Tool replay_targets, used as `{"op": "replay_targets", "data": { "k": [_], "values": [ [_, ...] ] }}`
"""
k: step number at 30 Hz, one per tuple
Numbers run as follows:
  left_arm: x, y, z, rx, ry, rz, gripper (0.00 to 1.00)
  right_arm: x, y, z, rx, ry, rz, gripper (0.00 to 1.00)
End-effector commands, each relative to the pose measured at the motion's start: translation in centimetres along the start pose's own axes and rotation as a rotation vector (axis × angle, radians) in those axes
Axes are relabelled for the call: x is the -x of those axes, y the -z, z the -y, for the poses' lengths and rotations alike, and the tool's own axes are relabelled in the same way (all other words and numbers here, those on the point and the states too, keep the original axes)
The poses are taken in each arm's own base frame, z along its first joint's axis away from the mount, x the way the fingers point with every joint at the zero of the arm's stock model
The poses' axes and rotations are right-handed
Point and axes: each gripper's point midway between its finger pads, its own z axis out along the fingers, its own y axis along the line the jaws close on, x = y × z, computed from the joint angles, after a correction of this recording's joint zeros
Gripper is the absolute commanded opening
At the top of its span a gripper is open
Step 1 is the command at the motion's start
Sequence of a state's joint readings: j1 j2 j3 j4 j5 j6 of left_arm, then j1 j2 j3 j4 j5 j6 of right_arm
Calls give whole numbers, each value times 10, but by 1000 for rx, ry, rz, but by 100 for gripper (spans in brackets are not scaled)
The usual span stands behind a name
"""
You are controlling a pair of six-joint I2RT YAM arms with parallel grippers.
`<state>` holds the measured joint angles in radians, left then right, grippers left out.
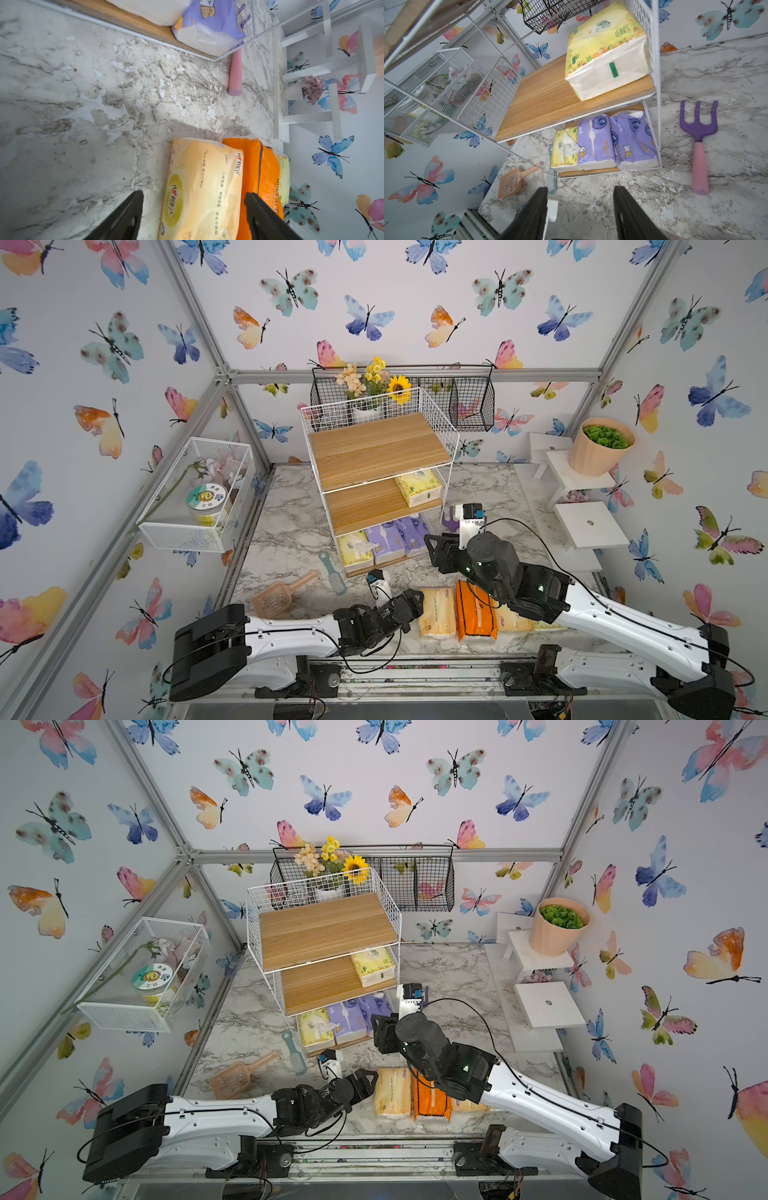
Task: Remove the tissue boxes from the shelf
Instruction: Adjust the box of tissues at the center of the board.
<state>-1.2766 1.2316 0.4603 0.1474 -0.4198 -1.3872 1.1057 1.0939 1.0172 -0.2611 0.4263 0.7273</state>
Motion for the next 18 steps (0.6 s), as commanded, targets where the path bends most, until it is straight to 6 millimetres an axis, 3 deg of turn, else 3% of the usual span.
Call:
{"op": "replay_targets", "data": {
  "k": [1,5,14,18],
  "values": [
    [-20,-5,-27,92,-67,-111,74,13,1,-4,-7,-24,34,56],
    [-44,-10,-10,23,-73,-232,67,12,1,-5,1,-29,29,56],
    [-65,-30,17,-72,-41,-305,39,16,11,-1,7,-50,46,56],
    [-70,-34,28,-98,-29,-319,37,12,12,1,6,-55,39,56]
  ]
}}
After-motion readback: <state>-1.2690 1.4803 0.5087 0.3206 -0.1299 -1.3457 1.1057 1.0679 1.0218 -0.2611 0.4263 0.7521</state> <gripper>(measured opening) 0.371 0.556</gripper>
